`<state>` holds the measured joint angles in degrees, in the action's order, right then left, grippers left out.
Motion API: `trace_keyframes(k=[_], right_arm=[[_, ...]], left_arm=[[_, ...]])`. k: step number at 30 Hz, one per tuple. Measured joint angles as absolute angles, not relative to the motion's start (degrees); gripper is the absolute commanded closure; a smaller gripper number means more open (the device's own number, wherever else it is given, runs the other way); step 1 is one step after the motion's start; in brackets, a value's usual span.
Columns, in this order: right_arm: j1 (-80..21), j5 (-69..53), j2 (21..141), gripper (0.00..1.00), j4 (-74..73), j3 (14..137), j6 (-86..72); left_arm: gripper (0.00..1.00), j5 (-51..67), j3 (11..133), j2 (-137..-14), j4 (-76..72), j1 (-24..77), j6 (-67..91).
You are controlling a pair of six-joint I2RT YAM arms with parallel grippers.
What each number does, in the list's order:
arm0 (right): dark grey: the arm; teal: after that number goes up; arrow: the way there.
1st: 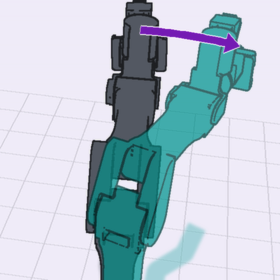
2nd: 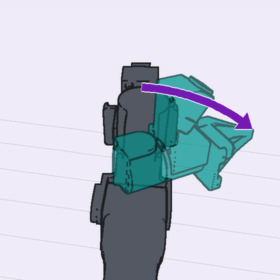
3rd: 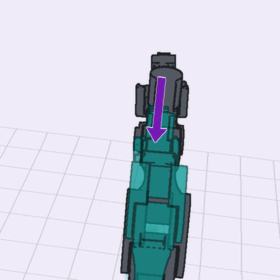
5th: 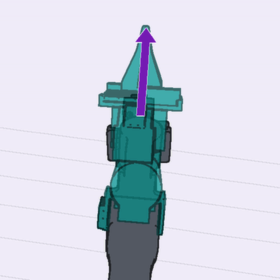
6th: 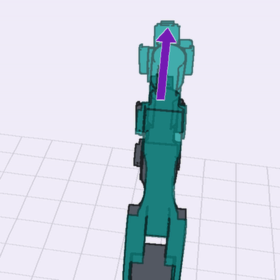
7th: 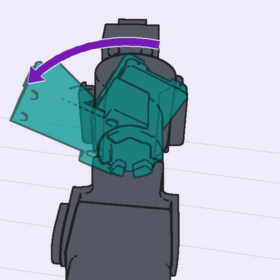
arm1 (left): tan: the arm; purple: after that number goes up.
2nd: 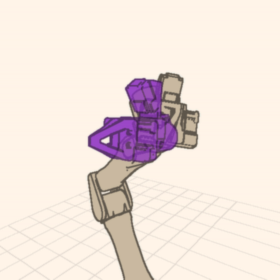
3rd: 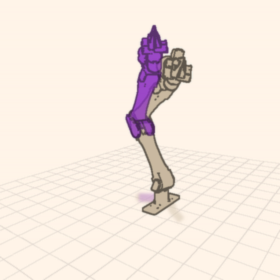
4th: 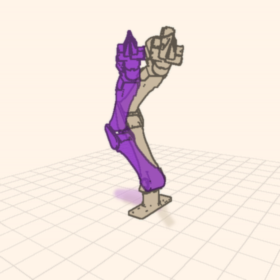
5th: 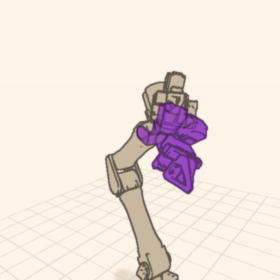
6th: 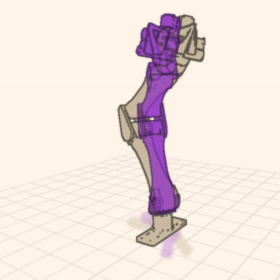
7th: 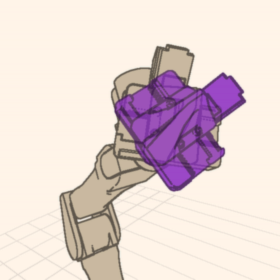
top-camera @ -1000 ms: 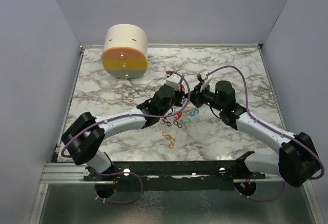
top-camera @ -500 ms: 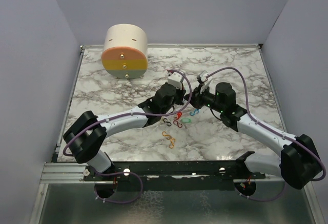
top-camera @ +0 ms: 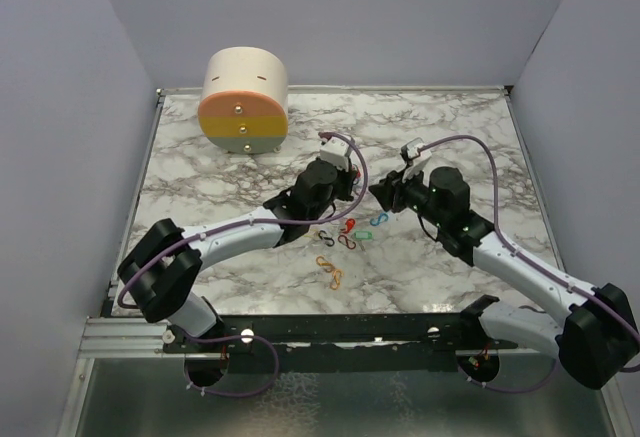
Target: Put the keys on the keyring
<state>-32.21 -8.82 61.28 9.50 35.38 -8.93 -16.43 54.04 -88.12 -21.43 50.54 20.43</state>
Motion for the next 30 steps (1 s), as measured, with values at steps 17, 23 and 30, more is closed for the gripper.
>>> trace_keyframes(k=[17, 23, 30], right_arm=[[-32.21, -3.2, 77.36, 0.52, 0.71, 41.69, -12.88], [-32.21, -2.66, 79.83, 0.52, -0.05, 42.59, -13.87], [-32.21, -2.39, 79.99, 0.52, -0.05, 42.83, -14.37]], left_arm=[[1.0, -19.92, 43.42, -76.88, -20.62, 47.94, 22.24], [1.0, -20.25, 42.11, -76.38, -19.46, 47.31, 22.76], [1.0, -20.25, 41.93, -76.38, -18.76, 46.92, 23.03]])
